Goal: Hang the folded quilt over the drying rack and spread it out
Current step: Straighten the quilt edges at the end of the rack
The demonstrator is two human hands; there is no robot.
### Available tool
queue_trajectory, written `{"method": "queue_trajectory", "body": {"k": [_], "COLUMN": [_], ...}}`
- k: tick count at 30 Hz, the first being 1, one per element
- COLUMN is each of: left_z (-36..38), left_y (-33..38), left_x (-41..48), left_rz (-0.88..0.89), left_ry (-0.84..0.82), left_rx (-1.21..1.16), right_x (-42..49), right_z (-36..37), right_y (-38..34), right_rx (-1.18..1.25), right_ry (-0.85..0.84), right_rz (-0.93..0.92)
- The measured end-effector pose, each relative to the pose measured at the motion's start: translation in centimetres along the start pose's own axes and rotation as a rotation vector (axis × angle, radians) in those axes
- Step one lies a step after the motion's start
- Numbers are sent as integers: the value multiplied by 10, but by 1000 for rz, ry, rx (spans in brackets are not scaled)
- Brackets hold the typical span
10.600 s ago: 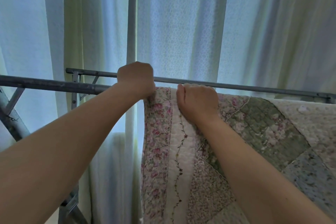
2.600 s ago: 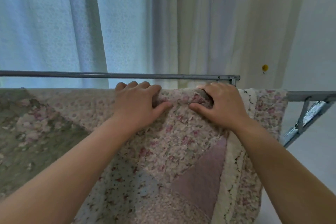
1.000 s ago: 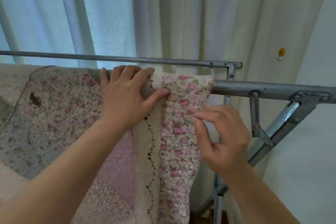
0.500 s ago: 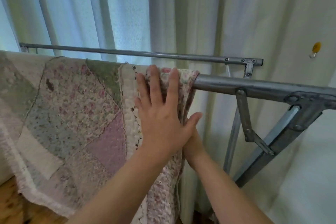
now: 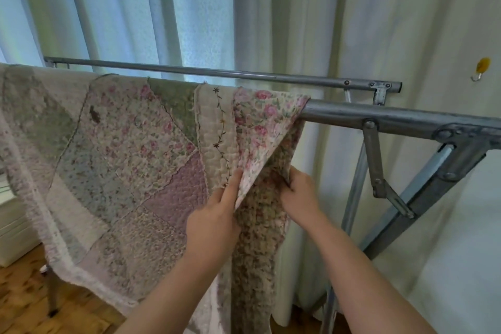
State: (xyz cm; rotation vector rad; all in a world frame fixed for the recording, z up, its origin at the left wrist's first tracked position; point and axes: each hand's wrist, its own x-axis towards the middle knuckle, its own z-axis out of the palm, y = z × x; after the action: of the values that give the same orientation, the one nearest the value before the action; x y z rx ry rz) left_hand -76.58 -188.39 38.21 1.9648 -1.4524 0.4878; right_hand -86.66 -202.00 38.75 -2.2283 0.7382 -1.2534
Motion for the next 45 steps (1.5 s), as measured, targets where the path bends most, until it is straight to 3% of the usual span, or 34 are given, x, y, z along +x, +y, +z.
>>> {"method": "queue_trajectory", "body": {"k": [2, 5, 10, 13, 15, 20, 26, 30, 34, 37, 40, 43, 45], "left_z": [0, 12, 41, 48, 42, 28, 53, 36, -8, -38, -45, -32, -19], "left_y": [-6, -2, 7, -4, -8, -27, -4, 1, 28, 43, 51, 60, 62], "left_x": [-5, -17, -30, -32, -32, -48, -53, -26, 28, 59, 59, 44, 36], "left_rz": [13, -10, -113, -128, -116, 1, -64, -37, 22, 57, 156, 214, 275], "left_ry": [27, 76, -74, -121, -145, 28, -186, 7, 304, 329, 400, 481, 451], "left_rx": [6, -61, -308, -255, -189, -32, -59, -139, -317, -322, -316, -373, -369], "right_x": [-9, -30, -32, -30, -24, -9, -28, -8, 21, 36, 50, 54, 46], "right_z": [4, 12, 0, -8, -12, -22, -5, -23, -36, -39, -39, -40, -38], "right_y": [-10, -33, -40, -34, -25, -15, -41, -29, -41, -48, -50, -53, -51], "right_rx": [-24, 162, 281, 189, 64, -286, 90, 88, 586, 527, 466, 550, 644], "right_ry": [29, -52, -142, -195, -139, -46, -104, -108, -31, -13, 135, 214, 176], "right_rz": [-69, -114, -85, -67, -72, -106, -155, -62, 149, 167, 156, 192, 148]}}
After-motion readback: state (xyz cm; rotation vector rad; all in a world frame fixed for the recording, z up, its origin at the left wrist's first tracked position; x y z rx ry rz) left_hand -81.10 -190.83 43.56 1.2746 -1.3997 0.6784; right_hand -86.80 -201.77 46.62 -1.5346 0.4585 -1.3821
